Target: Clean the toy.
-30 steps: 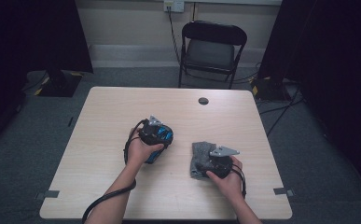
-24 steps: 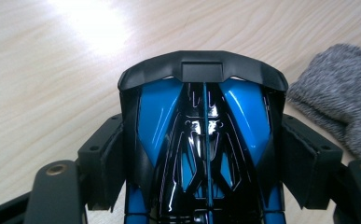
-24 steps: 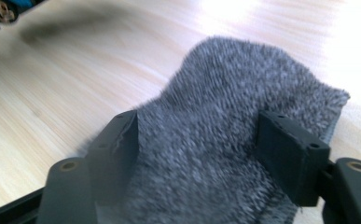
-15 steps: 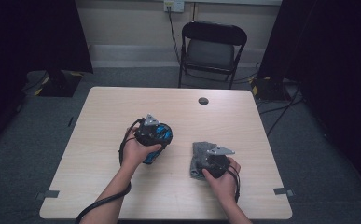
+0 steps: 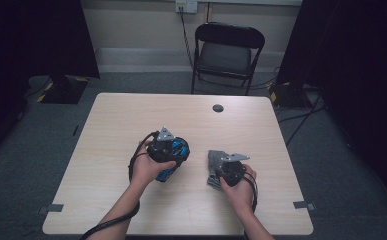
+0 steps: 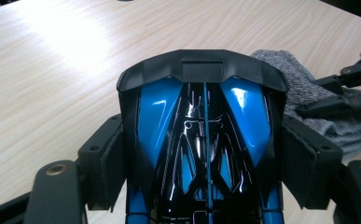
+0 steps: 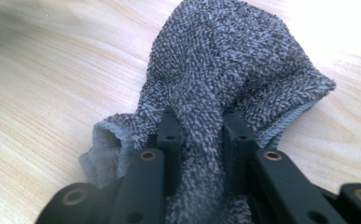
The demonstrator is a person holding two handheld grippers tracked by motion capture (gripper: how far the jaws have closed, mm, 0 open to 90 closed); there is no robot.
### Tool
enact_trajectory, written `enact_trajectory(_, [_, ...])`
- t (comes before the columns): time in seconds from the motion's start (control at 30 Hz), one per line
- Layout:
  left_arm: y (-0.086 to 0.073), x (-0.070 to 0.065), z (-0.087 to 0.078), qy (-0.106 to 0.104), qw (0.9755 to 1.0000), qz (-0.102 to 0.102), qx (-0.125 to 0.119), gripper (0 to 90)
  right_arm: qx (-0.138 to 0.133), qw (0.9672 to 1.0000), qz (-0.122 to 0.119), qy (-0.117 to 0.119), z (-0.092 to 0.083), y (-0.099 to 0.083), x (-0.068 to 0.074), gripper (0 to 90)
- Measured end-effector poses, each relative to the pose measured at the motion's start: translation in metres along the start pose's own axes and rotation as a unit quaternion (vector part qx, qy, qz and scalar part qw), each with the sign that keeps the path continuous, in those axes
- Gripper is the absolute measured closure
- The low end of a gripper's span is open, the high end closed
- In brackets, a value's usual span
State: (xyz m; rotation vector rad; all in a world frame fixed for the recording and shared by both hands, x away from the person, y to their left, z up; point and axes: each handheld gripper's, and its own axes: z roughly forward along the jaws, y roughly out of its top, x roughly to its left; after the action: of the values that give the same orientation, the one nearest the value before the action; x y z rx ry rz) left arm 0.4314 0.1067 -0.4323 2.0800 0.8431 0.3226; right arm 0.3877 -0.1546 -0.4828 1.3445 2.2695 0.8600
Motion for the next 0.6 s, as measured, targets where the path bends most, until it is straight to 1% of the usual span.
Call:
enact_trajectory(0.07, [0.0,-0.002,0.001,-0.002,1.0,0.002,0.001,25.6,0.011,0.9999,0.001,0.007,0.0,0.004,-0.002,76.0])
enact_trajectory(0.1, [-0.001,-0.004,0.002,-0.008,1.0,-0.001,0.001,25.6,0.014,0.9998,-0.001,0.014,0.001,0.005,-0.004,76.5])
enact_trajectory(0.17, [-0.001,-0.006,0.002,-0.014,0.9999,0.001,0.002,25.6,0.017,0.9994,0.003,0.031,0.0,0.008,-0.008,77.4])
enact_trajectory(0.2, [-0.001,-0.008,0.003,-0.016,0.9999,0.002,0.001,25.6,0.014,0.9989,0.001,0.046,-0.001,0.012,-0.011,77.6])
enact_trajectory(0.23, [-0.001,-0.009,0.003,-0.021,0.9998,0.005,0.001,25.6,0.01,0.9986,0.003,0.053,-0.003,0.015,-0.013,77.6])
enact_trajectory(0.27, [-0.001,-0.009,0.003,-0.022,0.9997,0.005,0.0,25.6,-0.002,0.998,0.005,0.063,-0.006,0.02,-0.016,77.7])
enact_trajectory(0.33, [0.0,-0.011,0.003,-0.026,0.9996,0.009,0.001,25.6,-0.012,0.9972,0.012,0.073,-0.01,0.026,-0.018,77.7])
enact_trajectory(0.37, [0.0,-0.012,0.003,-0.029,0.9996,0.006,-0.002,25.6,-0.018,0.9968,0.009,0.077,-0.012,0.032,-0.02,77.7])
enact_trajectory(0.4, [0.0,-0.013,0.003,-0.032,0.9994,0.01,-0.002,25.6,-0.024,0.9963,0.005,0.082,-0.014,0.036,-0.02,77.7])
enact_trajectory(0.5, [0.001,-0.015,0.004,-0.038,0.9992,0.014,0.003,25.6,-0.029,0.9943,-0.01,0.102,-0.018,0.048,-0.021,77.6])
enact_trajectory(0.53, [0.001,-0.016,0.004,-0.042,0.999,0.014,0.004,25.6,-0.03,0.993,-0.025,0.111,-0.019,0.053,-0.021,77.6])
enact_trajectory(0.6, [0.001,-0.019,0.006,-0.052,0.9985,0.015,0.005,25.6,-0.036,0.9908,-0.033,0.126,-0.021,0.06,-0.019,77.6])
